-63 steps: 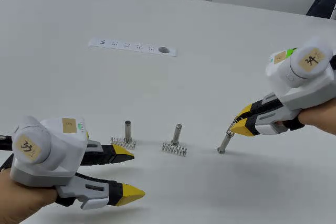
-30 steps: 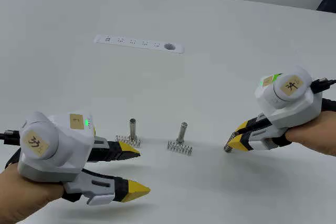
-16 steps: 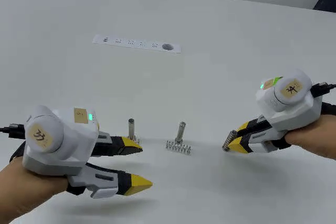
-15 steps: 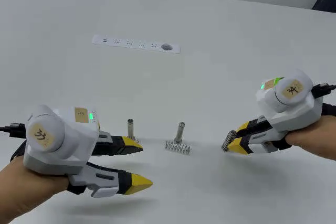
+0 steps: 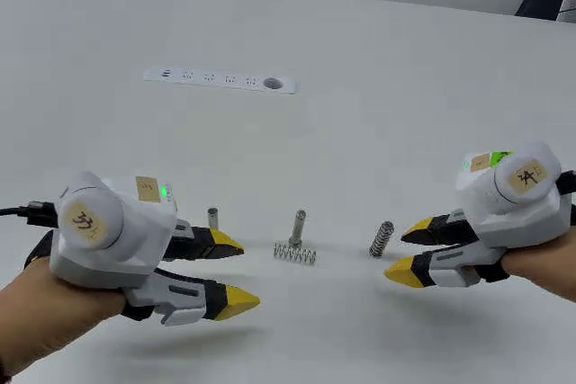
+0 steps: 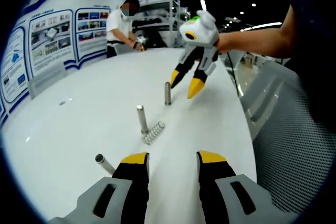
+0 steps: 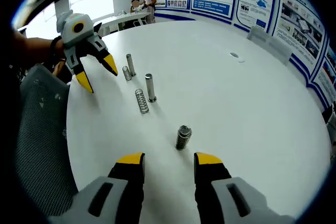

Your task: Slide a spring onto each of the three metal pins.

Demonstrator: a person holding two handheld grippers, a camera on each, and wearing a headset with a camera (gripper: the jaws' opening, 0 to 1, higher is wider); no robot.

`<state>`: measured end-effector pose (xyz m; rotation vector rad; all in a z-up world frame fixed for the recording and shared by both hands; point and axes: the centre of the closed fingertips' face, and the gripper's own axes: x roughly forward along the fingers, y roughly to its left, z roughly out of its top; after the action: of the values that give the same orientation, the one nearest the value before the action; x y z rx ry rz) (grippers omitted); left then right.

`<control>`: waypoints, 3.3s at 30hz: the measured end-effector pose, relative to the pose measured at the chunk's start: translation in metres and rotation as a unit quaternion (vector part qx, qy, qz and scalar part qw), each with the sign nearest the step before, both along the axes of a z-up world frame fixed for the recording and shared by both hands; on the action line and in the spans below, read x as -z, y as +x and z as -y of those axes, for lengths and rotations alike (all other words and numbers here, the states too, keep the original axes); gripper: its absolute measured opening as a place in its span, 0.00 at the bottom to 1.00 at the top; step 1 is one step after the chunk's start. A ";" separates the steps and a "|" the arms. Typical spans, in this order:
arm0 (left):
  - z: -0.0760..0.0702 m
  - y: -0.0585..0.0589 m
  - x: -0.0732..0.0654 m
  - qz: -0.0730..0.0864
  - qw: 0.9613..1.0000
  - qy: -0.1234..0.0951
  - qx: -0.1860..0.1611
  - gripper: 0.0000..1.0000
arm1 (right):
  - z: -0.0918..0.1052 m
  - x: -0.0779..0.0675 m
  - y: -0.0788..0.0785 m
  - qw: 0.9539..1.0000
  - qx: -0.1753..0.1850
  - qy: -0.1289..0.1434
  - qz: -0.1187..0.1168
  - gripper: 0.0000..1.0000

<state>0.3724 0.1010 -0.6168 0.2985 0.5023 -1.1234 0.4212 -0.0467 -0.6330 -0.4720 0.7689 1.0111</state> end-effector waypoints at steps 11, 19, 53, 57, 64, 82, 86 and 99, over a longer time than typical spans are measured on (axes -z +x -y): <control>0.014 0.013 -0.004 0.010 1.000 0.011 0.018 0.34 | -0.001 -0.007 -0.033 0.999 -0.004 0.052 0.014 0.56; 0.018 0.023 -0.005 0.015 0.999 0.028 0.033 0.34 | 0.001 -0.016 -0.049 0.994 0.018 0.102 0.022 0.60; 0.036 0.050 0.021 0.026 0.984 0.156 0.079 0.24 | 0.022 -0.020 -0.059 0.988 0.074 0.134 0.020 0.59; 0.036 0.050 0.028 0.023 0.981 0.177 0.080 0.22 | 0.023 -0.019 -0.059 0.988 0.076 0.134 0.018 0.59; 0.035 0.047 0.037 0.010 0.977 0.197 0.080 0.21 | 0.024 -0.019 -0.060 0.988 0.076 0.133 0.019 0.58; 0.031 0.033 0.045 0.003 0.971 0.216 0.103 0.12 | 0.022 -0.019 -0.060 0.988 0.074 0.134 0.017 0.58; 0.032 0.032 0.045 -0.001 0.973 0.210 0.099 0.12 | 0.020 -0.020 -0.060 0.988 0.072 0.134 0.019 0.57; 0.036 0.019 0.040 0.002 0.974 0.200 0.110 0.11 | 0.014 -0.025 -0.060 0.989 0.061 0.136 0.023 0.57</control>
<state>0.3917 0.0655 -0.6566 0.7223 0.7043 -1.2313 0.3614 -0.0606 -0.6080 -0.2091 0.6001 0.9707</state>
